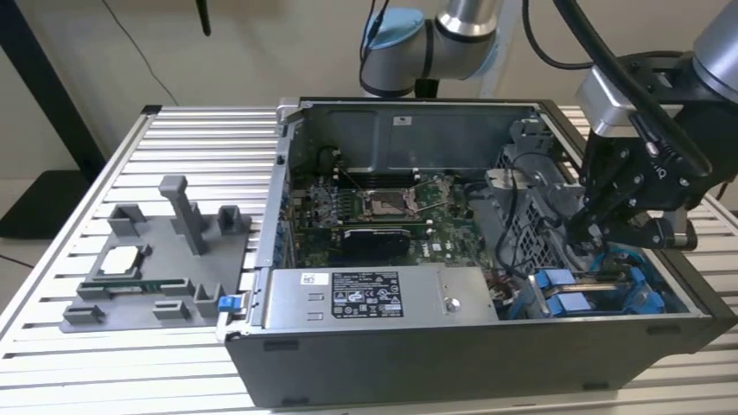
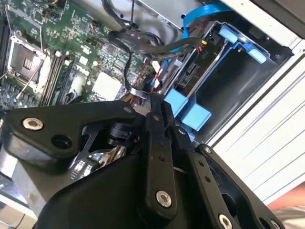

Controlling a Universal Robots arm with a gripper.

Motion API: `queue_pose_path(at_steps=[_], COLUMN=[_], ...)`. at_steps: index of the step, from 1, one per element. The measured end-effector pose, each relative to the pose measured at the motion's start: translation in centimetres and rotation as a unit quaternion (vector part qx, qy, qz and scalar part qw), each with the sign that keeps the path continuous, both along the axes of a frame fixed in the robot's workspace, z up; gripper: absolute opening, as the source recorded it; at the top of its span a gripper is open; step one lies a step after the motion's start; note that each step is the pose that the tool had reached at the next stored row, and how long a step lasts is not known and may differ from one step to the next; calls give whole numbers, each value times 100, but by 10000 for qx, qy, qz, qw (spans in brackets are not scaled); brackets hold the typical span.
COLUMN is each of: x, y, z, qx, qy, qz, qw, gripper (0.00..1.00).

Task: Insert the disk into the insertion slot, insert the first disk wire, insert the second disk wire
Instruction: 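Insert the second disk wire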

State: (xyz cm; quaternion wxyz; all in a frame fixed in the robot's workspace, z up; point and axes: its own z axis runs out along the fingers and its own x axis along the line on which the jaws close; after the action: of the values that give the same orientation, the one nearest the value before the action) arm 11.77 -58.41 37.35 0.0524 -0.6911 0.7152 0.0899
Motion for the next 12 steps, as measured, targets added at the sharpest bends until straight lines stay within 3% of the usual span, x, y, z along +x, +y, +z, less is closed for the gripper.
queue_pose_path(at_steps=[5, 12], x=[27, 28], y=[-10, -10], z=[-63, -66], qx=[3, 4], qy=[0, 0], qz=[0, 0], qw=[10000, 10000], gripper=[0, 0])
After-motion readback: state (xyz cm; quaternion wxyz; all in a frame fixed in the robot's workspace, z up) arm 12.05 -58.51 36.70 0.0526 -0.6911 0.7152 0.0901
